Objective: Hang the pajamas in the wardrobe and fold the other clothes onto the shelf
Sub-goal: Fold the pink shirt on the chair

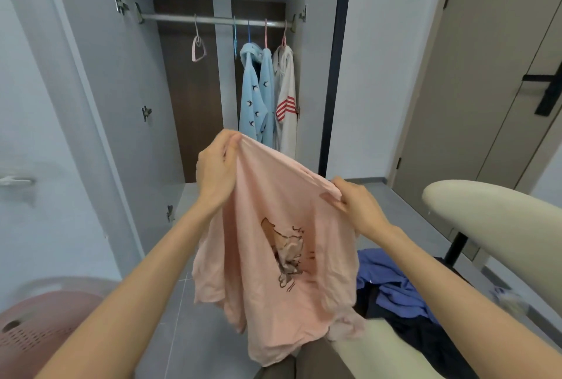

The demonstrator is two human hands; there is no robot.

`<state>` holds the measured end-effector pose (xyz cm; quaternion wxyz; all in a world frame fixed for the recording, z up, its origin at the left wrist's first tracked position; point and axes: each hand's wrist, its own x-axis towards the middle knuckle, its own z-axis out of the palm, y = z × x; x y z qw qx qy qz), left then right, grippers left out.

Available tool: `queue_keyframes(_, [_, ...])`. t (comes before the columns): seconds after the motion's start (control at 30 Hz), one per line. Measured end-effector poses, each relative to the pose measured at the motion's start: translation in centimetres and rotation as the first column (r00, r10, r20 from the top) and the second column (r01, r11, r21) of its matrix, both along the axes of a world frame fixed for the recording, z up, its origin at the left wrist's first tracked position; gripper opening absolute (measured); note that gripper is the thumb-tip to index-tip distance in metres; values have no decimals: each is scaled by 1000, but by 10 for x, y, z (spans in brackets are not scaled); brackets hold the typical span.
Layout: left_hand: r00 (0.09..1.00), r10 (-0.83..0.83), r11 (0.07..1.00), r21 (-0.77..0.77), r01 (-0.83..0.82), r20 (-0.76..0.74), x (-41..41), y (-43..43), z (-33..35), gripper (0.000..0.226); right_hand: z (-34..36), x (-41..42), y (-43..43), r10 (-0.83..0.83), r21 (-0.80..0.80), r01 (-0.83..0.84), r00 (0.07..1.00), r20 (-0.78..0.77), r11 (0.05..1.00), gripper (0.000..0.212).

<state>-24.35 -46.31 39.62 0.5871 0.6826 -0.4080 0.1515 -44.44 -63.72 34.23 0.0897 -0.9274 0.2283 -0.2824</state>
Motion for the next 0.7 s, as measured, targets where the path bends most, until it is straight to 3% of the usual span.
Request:
queue_keyframes(0.1, [998, 40, 999, -30, -41, -49, 9, 1, -5, 24, 0, -6, -12, -104, 9, 106, 990, -93, 994, 18])
queue_keyframes(0.2, [988, 136, 991, 13, -135, -75, 19, -2, -15, 26, 9, -6, -17, -118, 148, 132, 988, -100, 980, 20])
queue_keyframes(0.33, [982, 182, 926, 344, -155, -48, 30, -10, -29, 29, 39, -2, -6, 72, 288, -69, 997, -1, 955, 25])
queue_keyframes(0.4, [995, 28, 898, 439, 17, -95, 22, -16, -32, 33, 56, 3, 0, 137, 286, -120, 990, -42, 951, 13])
queue_keyframes(0.43, [978, -135, 877, 440, 192, -158, 14, -18, -31, 35, 62, 6, 3, 171, 281, -142, 982, -79, 949, 15])
queue_keyframes(0.5, [882, -433, 757, 454, 469, -188, -6, -22, -30, 49, 70, 14, 11, 230, 283, -180, 961, -153, 942, 20])
queue_keyframes(0.57, [815, -564, 652, 536, 537, -131, -20, -27, -34, 67, 74, 20, 18, 276, 307, -218, 948, -161, 926, 20])
queue_keyframes(0.63, [825, -562, 678, 538, 501, -60, -25, -33, -42, 53, 75, 22, 19, 291, 336, -233, 948, -131, 913, 16])
queue_keyframes(0.7, [845, -534, 731, 487, 478, -29, -27, -37, -48, 15, 77, 18, 17, 289, 362, -233, 951, -108, 903, 16])
